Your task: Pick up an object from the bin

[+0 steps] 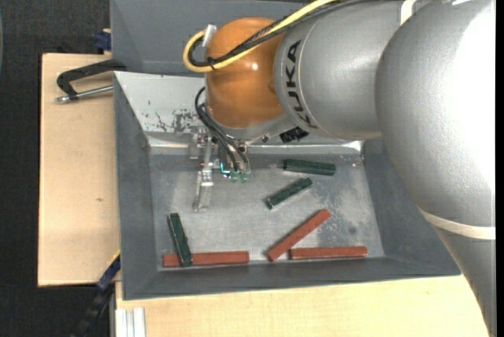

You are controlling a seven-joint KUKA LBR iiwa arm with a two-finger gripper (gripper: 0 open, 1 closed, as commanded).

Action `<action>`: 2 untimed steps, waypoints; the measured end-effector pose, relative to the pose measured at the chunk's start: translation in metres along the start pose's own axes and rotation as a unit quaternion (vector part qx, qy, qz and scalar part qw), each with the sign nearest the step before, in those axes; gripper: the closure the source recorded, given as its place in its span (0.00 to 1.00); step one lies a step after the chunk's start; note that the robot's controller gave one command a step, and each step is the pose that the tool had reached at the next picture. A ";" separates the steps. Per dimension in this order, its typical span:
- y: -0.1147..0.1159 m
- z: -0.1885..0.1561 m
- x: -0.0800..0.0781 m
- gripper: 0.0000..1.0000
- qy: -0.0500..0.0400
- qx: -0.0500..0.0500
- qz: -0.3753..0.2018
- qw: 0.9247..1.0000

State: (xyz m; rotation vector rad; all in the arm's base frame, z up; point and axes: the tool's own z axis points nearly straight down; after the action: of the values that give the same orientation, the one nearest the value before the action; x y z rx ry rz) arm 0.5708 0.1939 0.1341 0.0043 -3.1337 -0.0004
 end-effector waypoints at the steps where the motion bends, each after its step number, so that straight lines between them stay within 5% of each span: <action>1: -0.001 -0.005 -0.002 0.00 -0.004 -0.001 0.001 1.000; 2: -0.001 -0.005 -0.002 0.00 -0.004 -0.001 0.000 1.000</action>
Offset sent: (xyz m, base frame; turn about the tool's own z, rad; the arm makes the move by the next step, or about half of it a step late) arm 0.0007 -0.0800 -0.0436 -0.2265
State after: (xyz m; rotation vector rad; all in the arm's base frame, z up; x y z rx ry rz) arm 0.5731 0.1931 0.1389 0.0040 -3.1419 -0.0027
